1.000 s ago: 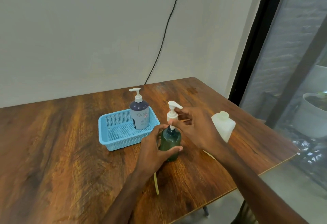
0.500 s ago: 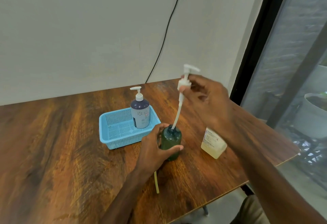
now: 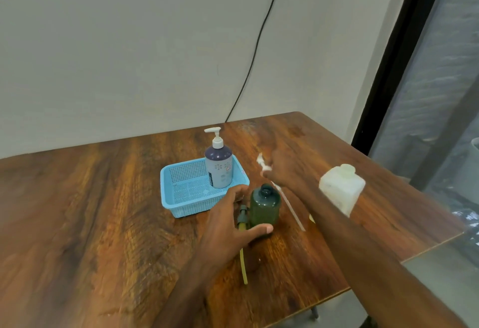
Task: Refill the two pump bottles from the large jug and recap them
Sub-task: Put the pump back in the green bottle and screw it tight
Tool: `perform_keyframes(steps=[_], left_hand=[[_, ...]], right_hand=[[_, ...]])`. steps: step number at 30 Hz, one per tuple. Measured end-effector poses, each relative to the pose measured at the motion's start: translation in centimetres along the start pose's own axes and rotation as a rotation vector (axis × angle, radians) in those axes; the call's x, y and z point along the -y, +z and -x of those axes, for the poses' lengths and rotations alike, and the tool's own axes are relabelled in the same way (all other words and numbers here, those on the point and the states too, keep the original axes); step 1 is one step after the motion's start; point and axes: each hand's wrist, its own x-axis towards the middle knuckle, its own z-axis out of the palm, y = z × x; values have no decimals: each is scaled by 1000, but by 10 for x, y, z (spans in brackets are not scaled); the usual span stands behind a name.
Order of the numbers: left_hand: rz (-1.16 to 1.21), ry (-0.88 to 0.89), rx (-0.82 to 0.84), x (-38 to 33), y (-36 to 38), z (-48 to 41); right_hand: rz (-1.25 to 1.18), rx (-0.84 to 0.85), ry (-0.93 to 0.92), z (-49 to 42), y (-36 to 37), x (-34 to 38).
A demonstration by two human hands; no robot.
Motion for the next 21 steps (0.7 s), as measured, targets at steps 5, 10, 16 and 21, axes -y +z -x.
perform_keyframes(steps=[5, 10, 16, 21], left_hand=[[-174, -97, -134, 16, -8, 20], [-248, -239, -100, 12, 5, 14], [-335, -266, -64, 12, 12, -3], [-264, -269, -195, 11, -4, 3]], right_hand=[[45, 105, 59, 14, 13, -11], [-105, 69, 134, 22, 14, -9], [-272, -145, 79, 60, -8, -10], [-382, -182, -27, 84, -23, 3]])
